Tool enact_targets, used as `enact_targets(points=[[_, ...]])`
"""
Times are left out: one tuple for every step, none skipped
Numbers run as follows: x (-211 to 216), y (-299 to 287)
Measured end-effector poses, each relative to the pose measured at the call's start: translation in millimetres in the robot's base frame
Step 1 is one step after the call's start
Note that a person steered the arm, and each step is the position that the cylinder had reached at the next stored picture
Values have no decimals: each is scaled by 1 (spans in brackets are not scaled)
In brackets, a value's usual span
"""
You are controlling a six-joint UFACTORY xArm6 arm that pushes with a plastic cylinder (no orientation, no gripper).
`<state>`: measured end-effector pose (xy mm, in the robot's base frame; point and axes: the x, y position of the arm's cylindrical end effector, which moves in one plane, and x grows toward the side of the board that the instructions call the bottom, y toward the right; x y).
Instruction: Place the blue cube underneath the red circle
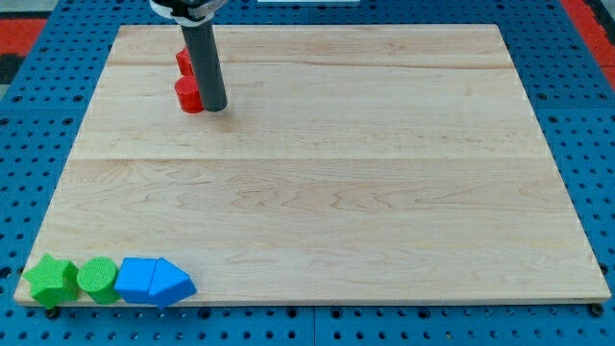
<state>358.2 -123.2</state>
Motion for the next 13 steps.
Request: enact_targets(points=[[-21, 6], [-21, -4], [-11, -15], [57, 22], [144, 31], [187, 39], [260, 48], [260, 48], [261, 29], [261, 2], [260, -37], [260, -88], [250, -82]])
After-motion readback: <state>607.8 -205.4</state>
